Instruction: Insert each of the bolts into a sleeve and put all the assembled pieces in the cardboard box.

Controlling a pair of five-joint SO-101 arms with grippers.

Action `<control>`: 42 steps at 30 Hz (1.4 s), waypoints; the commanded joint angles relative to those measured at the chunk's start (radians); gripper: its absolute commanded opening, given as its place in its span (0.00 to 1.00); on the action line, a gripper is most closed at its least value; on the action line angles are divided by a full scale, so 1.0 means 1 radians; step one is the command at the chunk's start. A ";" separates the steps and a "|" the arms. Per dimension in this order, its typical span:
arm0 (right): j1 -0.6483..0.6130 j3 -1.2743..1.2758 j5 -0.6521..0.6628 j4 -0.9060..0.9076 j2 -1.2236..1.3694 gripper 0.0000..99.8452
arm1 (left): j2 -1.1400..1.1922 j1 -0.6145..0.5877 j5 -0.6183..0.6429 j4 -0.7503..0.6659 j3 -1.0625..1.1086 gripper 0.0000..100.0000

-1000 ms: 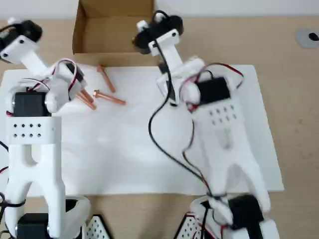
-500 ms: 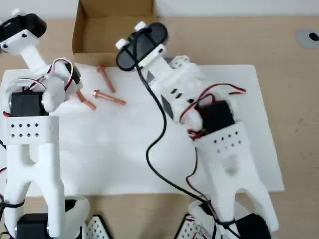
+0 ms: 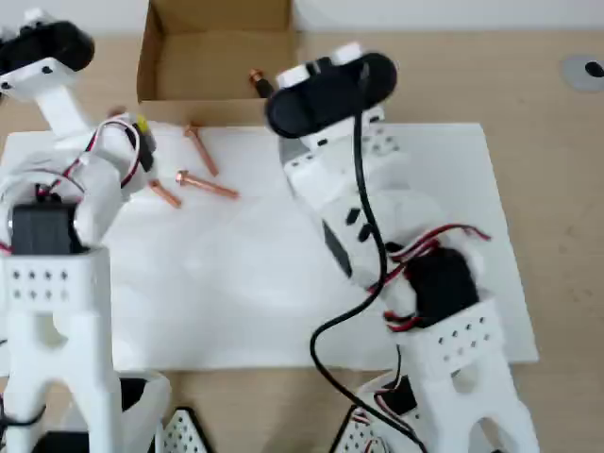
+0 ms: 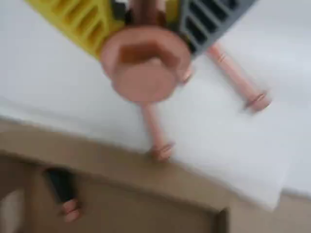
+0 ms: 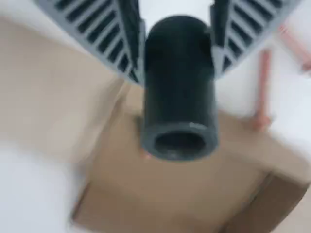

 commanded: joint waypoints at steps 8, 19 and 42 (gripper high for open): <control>-0.124 0.509 -0.167 -0.333 -0.105 0.01 | -0.257 0.044 -0.006 -0.342 0.178 0.01; -0.159 0.697 -0.288 -0.580 -0.042 0.01 | -0.467 0.163 -0.048 -0.585 0.715 0.01; -0.209 0.536 -0.370 -0.549 0.352 0.01 | -0.573 0.203 0.066 -0.718 0.927 0.01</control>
